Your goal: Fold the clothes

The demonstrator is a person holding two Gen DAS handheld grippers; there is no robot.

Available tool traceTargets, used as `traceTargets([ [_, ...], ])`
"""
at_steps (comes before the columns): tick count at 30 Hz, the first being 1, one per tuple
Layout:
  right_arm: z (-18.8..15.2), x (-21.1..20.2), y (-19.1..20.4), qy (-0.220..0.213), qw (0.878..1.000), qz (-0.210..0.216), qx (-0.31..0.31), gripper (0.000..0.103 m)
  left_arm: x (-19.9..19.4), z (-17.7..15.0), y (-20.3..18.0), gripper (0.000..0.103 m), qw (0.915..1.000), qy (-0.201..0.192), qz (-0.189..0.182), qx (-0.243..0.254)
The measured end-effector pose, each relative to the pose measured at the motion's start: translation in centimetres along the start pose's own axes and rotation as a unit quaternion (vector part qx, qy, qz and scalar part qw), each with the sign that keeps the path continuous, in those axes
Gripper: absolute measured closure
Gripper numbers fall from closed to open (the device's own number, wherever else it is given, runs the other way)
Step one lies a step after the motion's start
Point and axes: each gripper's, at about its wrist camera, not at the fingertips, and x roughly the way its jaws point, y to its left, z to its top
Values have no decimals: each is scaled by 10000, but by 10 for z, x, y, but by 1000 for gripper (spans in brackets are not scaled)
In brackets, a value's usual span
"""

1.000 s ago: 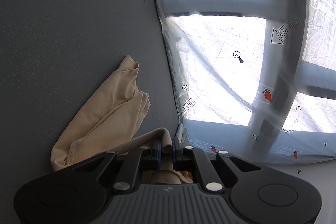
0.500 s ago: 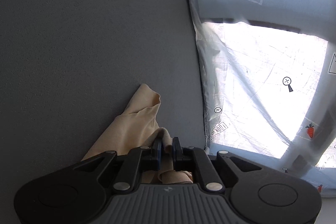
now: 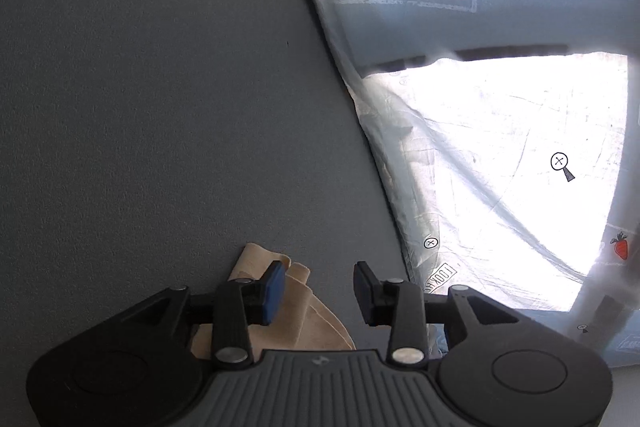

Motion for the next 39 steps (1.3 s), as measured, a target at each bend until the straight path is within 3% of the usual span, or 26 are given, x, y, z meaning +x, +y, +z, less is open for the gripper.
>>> traceTargets([
  [3, -4, -6, 24, -96, 9978, 47, -650, 55, -7, -10, -13, 41, 9947, -30, 433, 928],
  [6, -17, -10, 45, -198, 9850, -426, -1662, 54, -10, -26, -18, 32, 9814, 52, 829, 1728],
  [9, -30, -5, 62, -269, 9423, -1312, -3066, 51, -9, -44, -15, 29, 9690, 167, 1085, 2215],
  [12, -41, 2, 61, -183, 8878, -2050, -4117, 41, -3, -58, -14, 29, 9543, 212, 1340, 2664],
  [13, -43, 5, 59, -113, 8768, -2149, -4300, 41, 1, -61, -14, 29, 9491, 256, 1396, 2811],
  [18, -62, 13, 50, 153, 8393, -2420, -4866, 41, 19, -70, -19, 29, 9249, 398, 1564, 3442],
  [22, -67, 33, 55, 216, 8161, -2459, -5225, 42, 32, -72, -23, 29, 9119, 332, 1640, 3746],
  [30, -72, 73, 67, 312, 7738, -2551, -5790, 45, 45, -76, -26, 29, 9062, 120, 1431, 3977],
  [33, -82, 86, 69, 377, 7502, -2641, -6050, 46, 50, -79, -28, 41, 9072, 91, 1207, 4028],
  [34, -84, 89, 69, 406, 7455, -2656, -6099, 48, 52, -80, -29, 48, 9087, 104, 1130, 4018],
  [35, -85, 89, 69, 446, 7482, -2608, -6085, 58, 54, -79, -30, 64, 9123, 200, 988, 3970],
  [36, -83, 88, 68, 537, 7611, -2496, -5962, 73, 54, -79, -30, 71, 9167, 278, 888, 3885],
  [39, -83, 80, 66, 525, 7932, -2260, -5630, 80, 48, -87, -36, 79, 9171, 181, 929, 3872],
])
